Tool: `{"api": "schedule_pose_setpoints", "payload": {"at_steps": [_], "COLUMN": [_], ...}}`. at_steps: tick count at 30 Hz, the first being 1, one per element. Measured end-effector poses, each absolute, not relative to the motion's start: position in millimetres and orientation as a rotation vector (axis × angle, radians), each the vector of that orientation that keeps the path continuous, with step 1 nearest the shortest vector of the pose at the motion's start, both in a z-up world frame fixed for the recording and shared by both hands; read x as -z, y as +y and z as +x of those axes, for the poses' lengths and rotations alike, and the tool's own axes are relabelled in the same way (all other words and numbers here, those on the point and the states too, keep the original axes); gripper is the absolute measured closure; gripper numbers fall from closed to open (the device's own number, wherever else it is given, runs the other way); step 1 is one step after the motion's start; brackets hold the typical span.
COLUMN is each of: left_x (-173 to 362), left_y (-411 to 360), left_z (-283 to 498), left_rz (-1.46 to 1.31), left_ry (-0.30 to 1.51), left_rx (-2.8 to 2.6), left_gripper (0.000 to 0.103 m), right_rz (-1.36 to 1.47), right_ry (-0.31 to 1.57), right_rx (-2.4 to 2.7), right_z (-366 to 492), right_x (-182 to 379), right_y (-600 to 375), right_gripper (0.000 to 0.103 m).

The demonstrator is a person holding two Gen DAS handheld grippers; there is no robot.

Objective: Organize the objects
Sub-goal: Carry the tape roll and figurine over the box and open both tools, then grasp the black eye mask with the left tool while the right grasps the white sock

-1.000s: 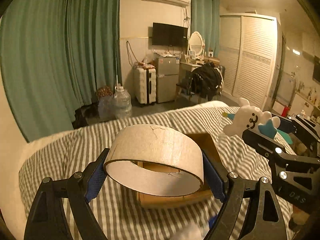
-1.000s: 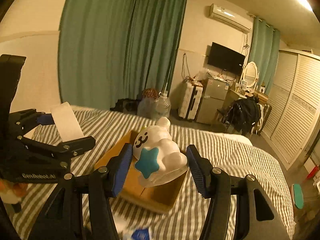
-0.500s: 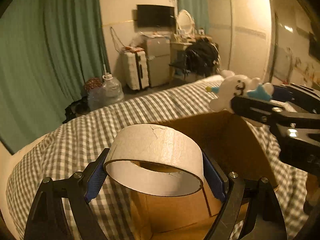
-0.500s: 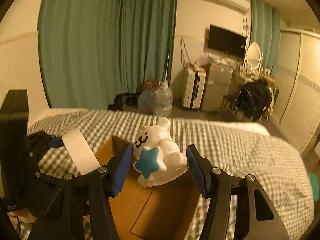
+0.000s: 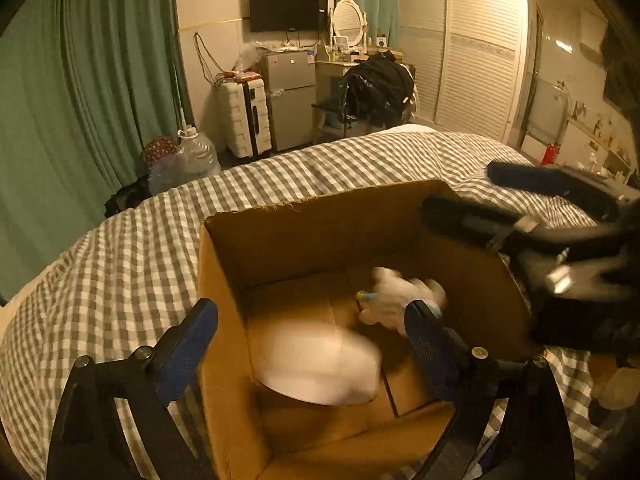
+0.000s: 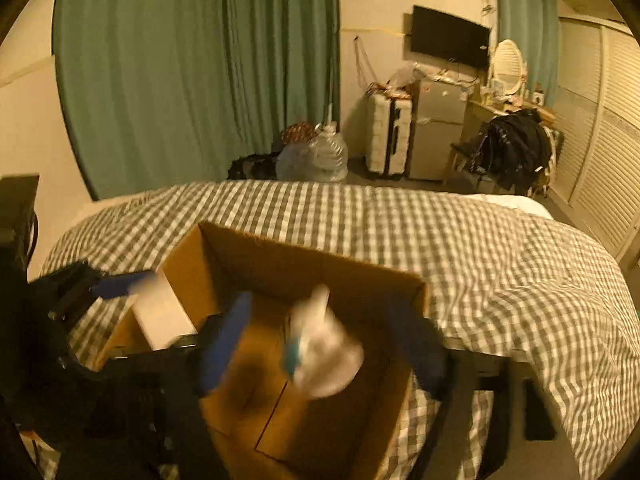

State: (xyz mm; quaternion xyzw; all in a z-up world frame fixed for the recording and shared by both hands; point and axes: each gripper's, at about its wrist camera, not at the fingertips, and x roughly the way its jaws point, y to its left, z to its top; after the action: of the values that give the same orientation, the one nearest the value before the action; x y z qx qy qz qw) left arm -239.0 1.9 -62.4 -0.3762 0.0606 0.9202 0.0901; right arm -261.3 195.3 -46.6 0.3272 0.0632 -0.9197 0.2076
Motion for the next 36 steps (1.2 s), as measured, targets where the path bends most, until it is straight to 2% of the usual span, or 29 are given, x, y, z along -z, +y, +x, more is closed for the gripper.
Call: {"api": "schedule_pose_setpoints", "payload": {"at_steps": [8,14,18,23,27,36], "left_x": [23,-15,-17,18,54,126], "left_y": [-12,-26,-28,-27,-19,18], "left_z": [-190,-129,-81,-39,-19,-3], "left_rz": [-1.147,-1.076,-1.056,-1.144,-1.237,-1.378], "left_ry": [0.120,0.090,0.111,0.092,0.059,0.045], "left_rx": [-2.873,-3.014,-3.058,-3.053,-2.992,-2.769], "left_gripper": [0.006,0.006,0.006,0.006,0.006,0.006], "right_rz": [0.797,0.731,0.696,0.724,0.810,1.005], "right_ry": [0.042,0.152,0.220,0.295,0.300,0.317], "right_rx": [2.611,2.620,2.610,2.586,2.547,2.552], "right_z": [-204,-131,-87,-43,-21,-25], "right_x": [-1,-35,-53,-42,-5,65], "right_y": [225,238,240,231,224,231], "right_gripper": [0.021,0.021,0.021,0.021,0.021,0.021]}}
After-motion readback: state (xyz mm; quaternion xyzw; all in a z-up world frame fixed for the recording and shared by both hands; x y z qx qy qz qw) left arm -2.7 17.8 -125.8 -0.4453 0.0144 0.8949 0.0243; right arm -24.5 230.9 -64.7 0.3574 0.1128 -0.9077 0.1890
